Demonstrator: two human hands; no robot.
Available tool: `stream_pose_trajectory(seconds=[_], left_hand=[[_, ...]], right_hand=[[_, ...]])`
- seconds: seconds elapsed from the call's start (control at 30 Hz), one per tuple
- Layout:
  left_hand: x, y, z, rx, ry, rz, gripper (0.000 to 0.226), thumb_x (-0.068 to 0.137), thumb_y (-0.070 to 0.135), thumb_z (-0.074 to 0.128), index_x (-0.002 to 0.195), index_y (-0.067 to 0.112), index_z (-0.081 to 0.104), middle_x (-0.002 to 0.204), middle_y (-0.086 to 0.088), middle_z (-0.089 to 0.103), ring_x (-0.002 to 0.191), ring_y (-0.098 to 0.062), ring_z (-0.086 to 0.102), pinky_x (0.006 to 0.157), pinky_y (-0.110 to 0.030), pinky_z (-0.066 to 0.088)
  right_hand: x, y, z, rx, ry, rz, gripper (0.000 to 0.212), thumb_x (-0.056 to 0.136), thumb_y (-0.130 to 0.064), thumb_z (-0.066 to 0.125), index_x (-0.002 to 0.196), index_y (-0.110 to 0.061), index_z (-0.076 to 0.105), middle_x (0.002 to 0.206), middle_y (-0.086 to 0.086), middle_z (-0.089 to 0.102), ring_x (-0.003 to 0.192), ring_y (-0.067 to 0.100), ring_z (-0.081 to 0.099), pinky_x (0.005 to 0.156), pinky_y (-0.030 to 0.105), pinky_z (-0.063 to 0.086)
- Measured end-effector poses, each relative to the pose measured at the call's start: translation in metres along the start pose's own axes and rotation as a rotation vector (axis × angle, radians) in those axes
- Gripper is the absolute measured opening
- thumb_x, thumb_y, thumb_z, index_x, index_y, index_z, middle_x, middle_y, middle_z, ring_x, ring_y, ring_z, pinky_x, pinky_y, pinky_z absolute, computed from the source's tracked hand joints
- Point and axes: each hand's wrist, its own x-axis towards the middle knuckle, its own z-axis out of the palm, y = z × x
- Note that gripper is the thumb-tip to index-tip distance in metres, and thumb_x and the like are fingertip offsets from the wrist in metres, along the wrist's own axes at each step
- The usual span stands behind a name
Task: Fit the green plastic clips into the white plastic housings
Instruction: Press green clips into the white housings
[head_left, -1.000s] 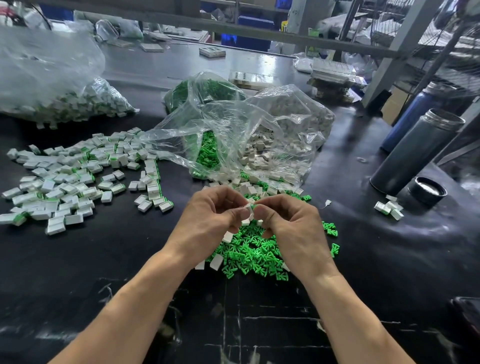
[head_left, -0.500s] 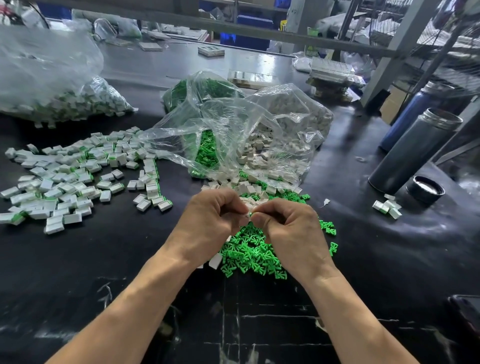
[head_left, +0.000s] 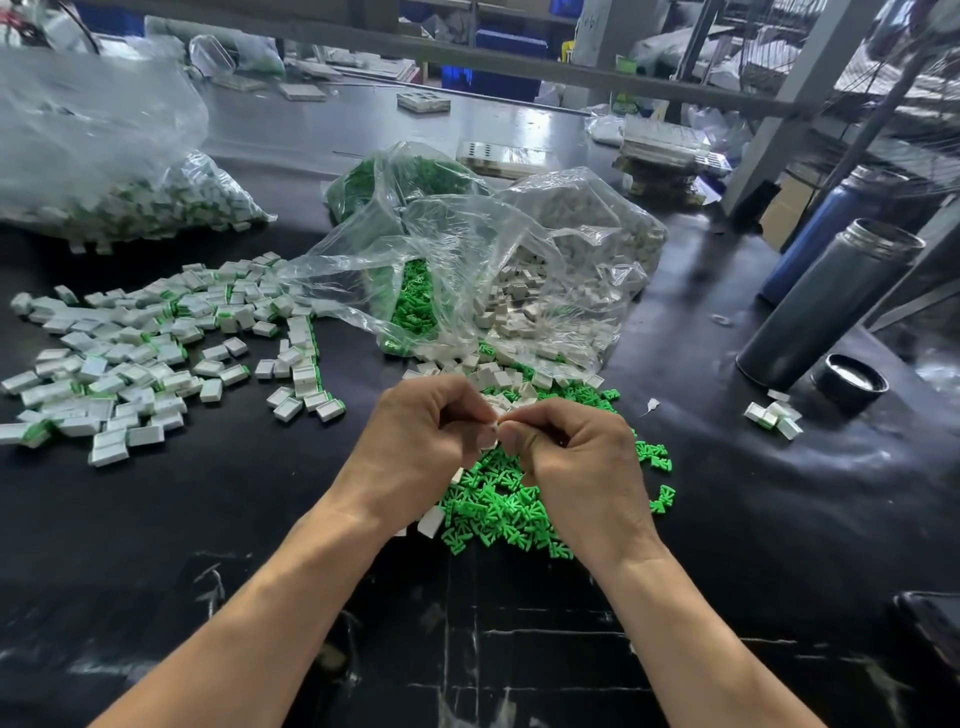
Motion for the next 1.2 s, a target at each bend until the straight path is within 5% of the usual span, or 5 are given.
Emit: stream_pose_trajectory(seconds=[0.33, 0.7, 0.8, 0.9, 1.2], left_hand=[[0.0, 0.005, 0.005, -0.149, 0.022, -0.069, 0.011, 0.088, -0.006, 0.072, 0.088, 0.005, 0.071, 0.072, -0.013, 0.071, 0.061, -0.015, 0.061, 0.06, -0.032, 0.055], [-0.002, 0.009, 0.018, -0.273, -0.084, -0.058, 0.006, 0.091, 0.01, 0.075, 0.096, 0.01, 0.071, 0.087, -0.013, 0.075, 0.076, -0.027, 0.073, 0.085, -0.042, 0.06], [-0.004, 0.008, 0.024, -0.269, -0.074, -0.052, 0.006, 0.091, 0.012, 0.076, 0.095, 0.012, 0.073, 0.088, -0.007, 0.076, 0.08, -0.021, 0.073, 0.083, -0.035, 0.06], [-0.006, 0.008, 0.029, -0.266, -0.072, -0.06, 0.008, 0.09, 0.017, 0.077, 0.097, 0.014, 0.073, 0.091, -0.006, 0.076, 0.087, -0.028, 0.073, 0.087, -0.046, 0.058], [-0.006, 0.008, 0.033, -0.272, -0.024, -0.052, 0.008, 0.091, 0.014, 0.077, 0.097, 0.01, 0.073, 0.093, -0.008, 0.076, 0.085, -0.012, 0.071, 0.077, -0.024, 0.058]], right_hand=[[0.004, -0.001, -0.001, 0.172, 0.003, 0.048, 0.023, 0.093, -0.009, 0.074, 0.083, -0.028, 0.082, 0.07, 0.006, 0.072, 0.056, 0.014, 0.054, 0.054, 0.036, 0.051], [0.003, -0.004, 0.009, 0.285, -0.083, 0.234, 0.07, 0.102, -0.066, 0.033, 0.065, -0.022, 0.073, 0.049, -0.001, 0.054, 0.039, 0.009, 0.041, 0.037, 0.017, 0.029], [0.006, 0.001, 0.015, 0.267, -0.035, 0.204, 0.061, 0.104, -0.056, 0.033, 0.082, -0.027, 0.081, 0.058, -0.008, 0.064, 0.052, 0.002, 0.06, 0.051, 0.02, 0.05], [0.009, 0.007, 0.017, 0.238, 0.01, 0.241, 0.063, 0.096, -0.058, 0.033, 0.091, -0.017, 0.08, 0.093, 0.009, 0.08, 0.095, 0.024, 0.076, 0.093, 0.049, 0.058], [0.01, 0.005, 0.02, 0.06, 0.142, 0.198, 0.062, 0.092, -0.05, 0.028, 0.09, -0.015, 0.079, 0.087, 0.003, 0.078, 0.088, 0.017, 0.074, 0.083, 0.036, 0.058]])
